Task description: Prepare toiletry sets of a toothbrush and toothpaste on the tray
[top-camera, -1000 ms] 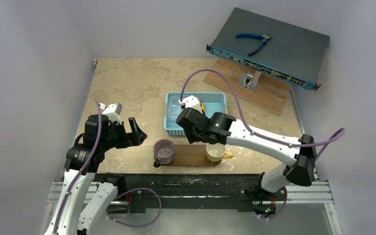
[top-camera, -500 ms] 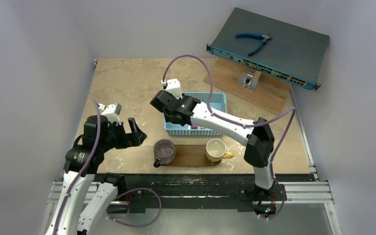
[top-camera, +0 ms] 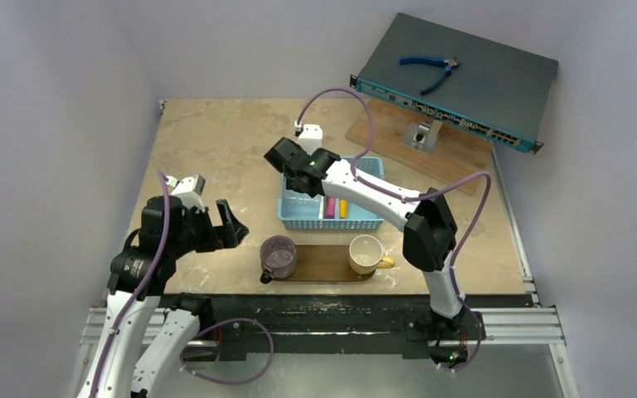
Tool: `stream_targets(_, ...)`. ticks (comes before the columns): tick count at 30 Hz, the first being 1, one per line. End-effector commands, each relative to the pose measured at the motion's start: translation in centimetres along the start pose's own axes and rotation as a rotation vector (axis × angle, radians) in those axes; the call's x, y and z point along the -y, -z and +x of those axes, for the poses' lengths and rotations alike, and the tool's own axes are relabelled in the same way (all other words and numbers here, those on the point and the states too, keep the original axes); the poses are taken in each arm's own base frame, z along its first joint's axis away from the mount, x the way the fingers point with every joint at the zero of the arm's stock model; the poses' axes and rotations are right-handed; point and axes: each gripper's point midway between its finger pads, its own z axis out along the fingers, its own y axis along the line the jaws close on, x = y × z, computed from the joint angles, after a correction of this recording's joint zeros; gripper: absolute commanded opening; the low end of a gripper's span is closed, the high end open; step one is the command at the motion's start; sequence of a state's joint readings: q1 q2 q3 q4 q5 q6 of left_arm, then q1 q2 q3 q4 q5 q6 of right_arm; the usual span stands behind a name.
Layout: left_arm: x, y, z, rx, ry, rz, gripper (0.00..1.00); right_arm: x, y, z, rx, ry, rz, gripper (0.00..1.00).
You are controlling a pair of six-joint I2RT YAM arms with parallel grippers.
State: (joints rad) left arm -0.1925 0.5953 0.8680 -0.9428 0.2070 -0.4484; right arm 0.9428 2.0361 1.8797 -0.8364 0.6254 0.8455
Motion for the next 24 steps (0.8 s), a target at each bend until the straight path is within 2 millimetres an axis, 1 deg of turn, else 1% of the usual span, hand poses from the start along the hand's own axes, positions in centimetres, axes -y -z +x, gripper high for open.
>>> stream_targets(1,0.5,-0.1,-0.6,0.030,-0.035,0.031,1.00,-1.7,-0.2,-1.1,0.018,-0.085,-0.036,0.47)
stream_targets(11,0.5,-0.1,-0.6,0.031,-0.035,0.032,1.00,-1.4,-2.5,-0.2,-0.006,-0.093,0.000,0.45)
stream_targets(24,0.4,-0.2,-0.5,0.025,-0.034,0.030,1.00,-1.0,-4.3,0.2,-0.018,-0.092,0.015,0.45)
